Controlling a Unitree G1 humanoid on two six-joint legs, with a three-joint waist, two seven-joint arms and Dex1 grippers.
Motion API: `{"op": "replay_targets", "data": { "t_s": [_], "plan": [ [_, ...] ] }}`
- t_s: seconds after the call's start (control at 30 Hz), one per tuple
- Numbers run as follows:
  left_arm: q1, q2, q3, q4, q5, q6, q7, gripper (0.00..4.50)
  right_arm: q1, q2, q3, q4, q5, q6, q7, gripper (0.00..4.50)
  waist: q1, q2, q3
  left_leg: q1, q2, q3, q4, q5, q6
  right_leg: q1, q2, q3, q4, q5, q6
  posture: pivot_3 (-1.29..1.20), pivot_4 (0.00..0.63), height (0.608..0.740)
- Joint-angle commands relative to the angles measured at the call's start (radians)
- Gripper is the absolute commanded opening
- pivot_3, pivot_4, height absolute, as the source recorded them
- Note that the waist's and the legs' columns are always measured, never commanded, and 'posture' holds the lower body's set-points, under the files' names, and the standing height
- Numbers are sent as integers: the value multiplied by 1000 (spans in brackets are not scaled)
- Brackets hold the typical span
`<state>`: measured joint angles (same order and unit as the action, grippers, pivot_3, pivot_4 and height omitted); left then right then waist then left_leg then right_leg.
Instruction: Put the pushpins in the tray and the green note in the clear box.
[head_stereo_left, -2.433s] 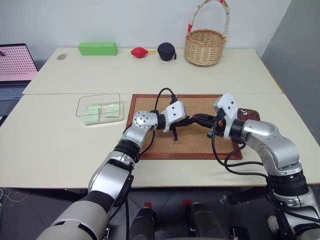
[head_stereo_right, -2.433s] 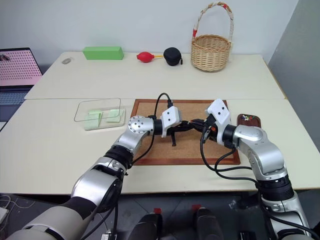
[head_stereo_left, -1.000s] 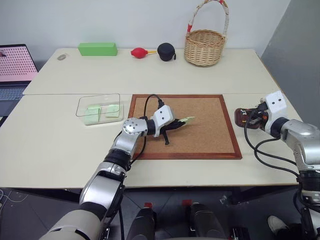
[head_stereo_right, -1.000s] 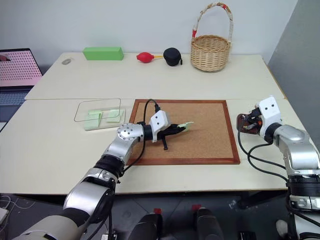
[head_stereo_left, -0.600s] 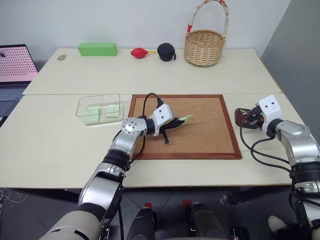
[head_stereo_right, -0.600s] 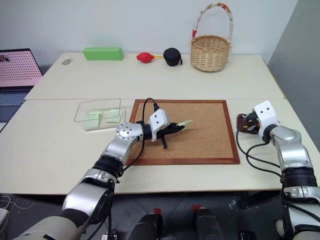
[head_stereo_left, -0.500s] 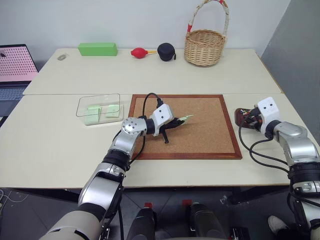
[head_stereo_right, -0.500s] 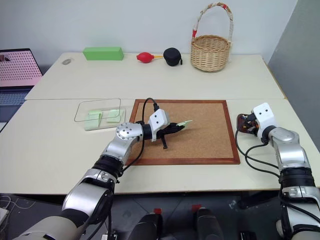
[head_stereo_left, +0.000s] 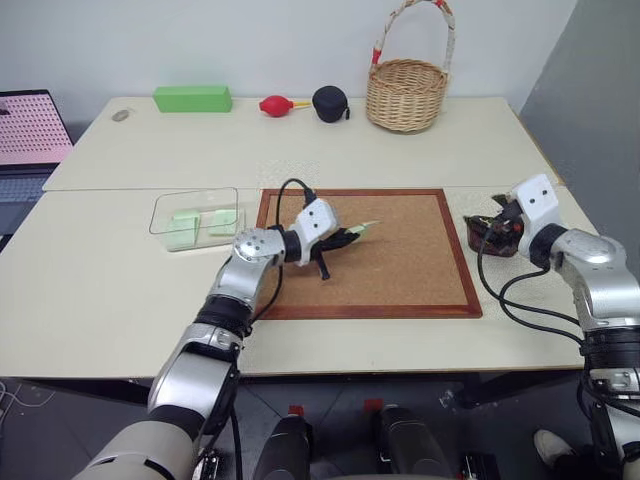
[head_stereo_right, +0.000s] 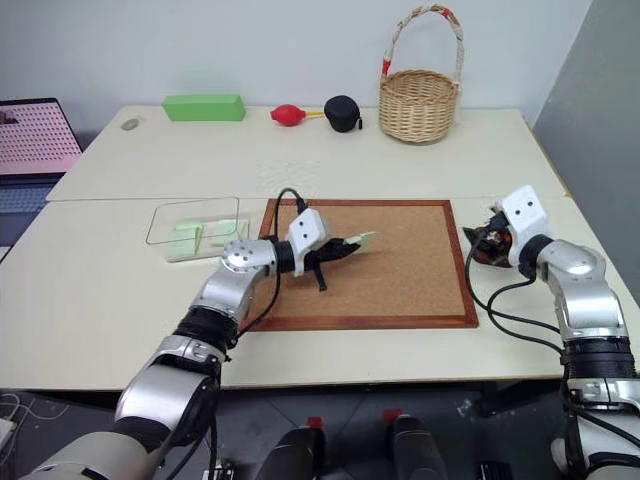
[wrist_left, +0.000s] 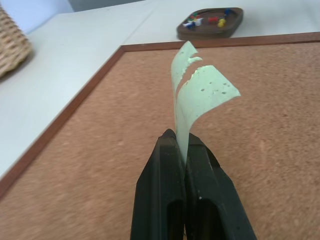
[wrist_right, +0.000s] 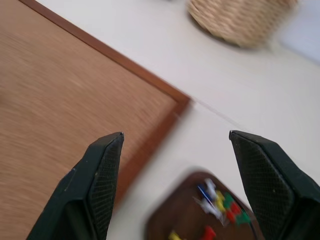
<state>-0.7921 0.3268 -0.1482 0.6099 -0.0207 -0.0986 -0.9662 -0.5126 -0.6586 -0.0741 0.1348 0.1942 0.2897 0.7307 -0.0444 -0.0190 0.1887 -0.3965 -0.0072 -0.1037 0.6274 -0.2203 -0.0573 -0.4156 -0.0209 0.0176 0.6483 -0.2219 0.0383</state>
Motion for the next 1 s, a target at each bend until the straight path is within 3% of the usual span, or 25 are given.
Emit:
{"op": "replay_targets", "data": {
  "t_s": [0.03, 0.2, 0.43, 0.77, 1.0],
  "plan": [
    [3, 83, 61, -196, -24, 140, 36, 0, -17, 34, 29, -171, 121, 24, 112, 3583, -6, 0, 0, 0, 0, 0, 0, 0, 0, 0, 0, 0, 0, 0, 0, 0, 150, 740],
    [46, 253, 134, -318, 5, 273, 87, 0, -77, 92, 100, -271, 228, 172, 174, 3583, -14, 0, 0, 1, 0, -1, 0, 0, 0, 1, 0, -1, 1, 0, 0, 0, 150, 740],
    [54, 426, 184, -266, 53, 301, 178, 0, -145, 137, 219, -234, 162, 181, 192, 3583, -3, 0, 0, 1, 1, -2, 0, 0, 0, 1, 0, -1, 1, 0, 0, 0, 150, 740],
    [42, 439, 182, -165, 112, 298, 328, 0, -137, 151, 238, -242, 136, 177, 185, 3583, 12, 0, 0, -2, 0, -1, 0, 0, 0, -2, -1, -1, 0, 0, 0, 0, 150, 740],
    [30, 435, 171, -133, 128, 312, 344, 1499, -131, 150, 231, -254, 137, 189, 171, 3662, 12, 0, 0, -2, 0, -1, 0, 0, 0, -4, 0, -1, 2, 0, 0, 0, 150, 740]
  ]
}}
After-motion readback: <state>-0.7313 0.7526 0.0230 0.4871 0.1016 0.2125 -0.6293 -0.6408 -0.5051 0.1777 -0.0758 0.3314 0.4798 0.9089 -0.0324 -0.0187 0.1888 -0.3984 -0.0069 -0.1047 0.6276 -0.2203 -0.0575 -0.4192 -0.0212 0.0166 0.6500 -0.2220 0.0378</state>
